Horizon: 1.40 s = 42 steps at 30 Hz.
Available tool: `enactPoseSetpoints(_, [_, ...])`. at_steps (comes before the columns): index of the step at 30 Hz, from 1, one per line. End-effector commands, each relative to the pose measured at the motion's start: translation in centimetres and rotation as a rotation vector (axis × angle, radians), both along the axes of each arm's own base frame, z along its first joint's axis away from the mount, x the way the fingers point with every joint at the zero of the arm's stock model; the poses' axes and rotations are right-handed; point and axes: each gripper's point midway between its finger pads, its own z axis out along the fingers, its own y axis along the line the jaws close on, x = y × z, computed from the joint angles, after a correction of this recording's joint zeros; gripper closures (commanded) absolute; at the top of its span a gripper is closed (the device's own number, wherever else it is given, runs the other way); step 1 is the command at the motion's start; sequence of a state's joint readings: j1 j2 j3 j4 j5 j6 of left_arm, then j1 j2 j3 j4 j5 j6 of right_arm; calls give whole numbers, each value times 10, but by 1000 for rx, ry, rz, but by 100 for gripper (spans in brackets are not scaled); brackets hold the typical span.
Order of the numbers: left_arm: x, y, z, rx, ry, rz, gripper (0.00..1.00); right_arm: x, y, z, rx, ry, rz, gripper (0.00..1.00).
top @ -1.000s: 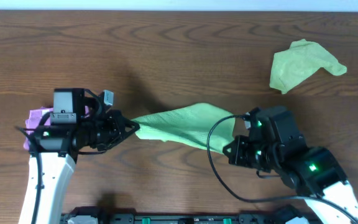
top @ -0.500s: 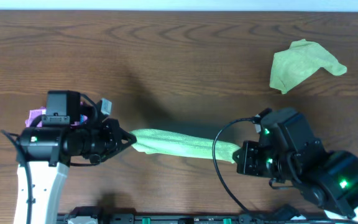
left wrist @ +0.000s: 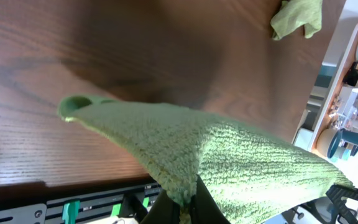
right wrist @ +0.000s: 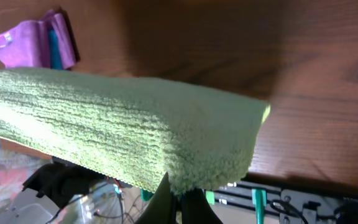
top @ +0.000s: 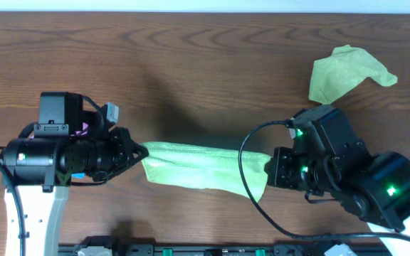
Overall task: Fold the cloth
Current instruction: 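Hold the cloth with both grippers and stretch it between them, then lay the stretched cloth flat on the table and release both grippers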
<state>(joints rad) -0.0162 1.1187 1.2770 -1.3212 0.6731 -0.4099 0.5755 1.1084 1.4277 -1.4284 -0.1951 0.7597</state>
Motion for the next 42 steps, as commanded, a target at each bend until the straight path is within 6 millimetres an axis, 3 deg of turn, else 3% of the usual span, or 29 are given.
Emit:
enactPoseSetpoints(1, [1,14,-5,85,2,26,94,3,-12,8,-42,-37,-47,99])
enactPoseSetpoints(9, [-11,12,-7,63,69,43,94,-6,-17,16,-37,-10,-67,99])
enactPoseSetpoints(16, [4,13,-10,71,58,56,94,8,-18,3,-117,2,-62,99])
enactPoseSetpoints(26, [51,11,-41,105,84,41,94,58,-14,-23,-241,-13,-54,99])
enactPoseSetpoints(37, [102,13,-75,128,66,42,94,128,-27,-48,-288,-67,-75,99])
enactPoseSetpoints(42, [123,12,-93,128,64,42,94,160,-21,-55,-286,-134,-60,99])
